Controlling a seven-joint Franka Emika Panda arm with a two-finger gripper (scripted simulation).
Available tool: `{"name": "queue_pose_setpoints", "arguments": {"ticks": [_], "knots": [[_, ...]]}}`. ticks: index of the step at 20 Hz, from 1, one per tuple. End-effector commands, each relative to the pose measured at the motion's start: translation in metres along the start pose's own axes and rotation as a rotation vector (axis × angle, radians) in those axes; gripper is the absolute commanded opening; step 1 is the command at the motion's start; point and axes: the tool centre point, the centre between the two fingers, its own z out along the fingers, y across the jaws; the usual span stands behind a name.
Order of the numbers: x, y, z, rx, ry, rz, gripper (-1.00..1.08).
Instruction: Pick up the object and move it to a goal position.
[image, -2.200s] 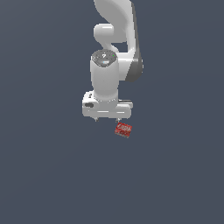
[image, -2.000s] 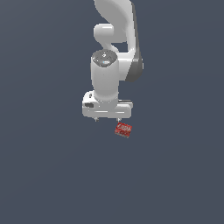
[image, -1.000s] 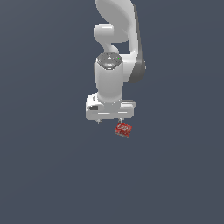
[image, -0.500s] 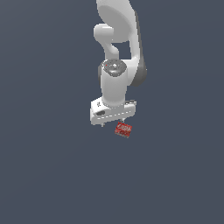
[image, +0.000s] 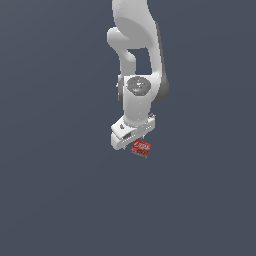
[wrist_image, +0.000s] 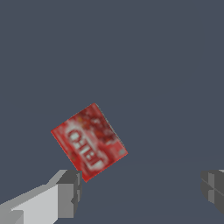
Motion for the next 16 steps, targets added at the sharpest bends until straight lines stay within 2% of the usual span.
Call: {"name": "queue_pose_setpoints", "arguments": {"ticks": [1,9,16], "knots": [[0.001,-0.007,0.007,0.002,-0.001,-0.084,1.0],[0.003,-0.028,0.029,0.011,-0.002,-0.341,1.0],[0.004,-0.042,0.042,0.018,0.002,-0.5,1.0]]}}
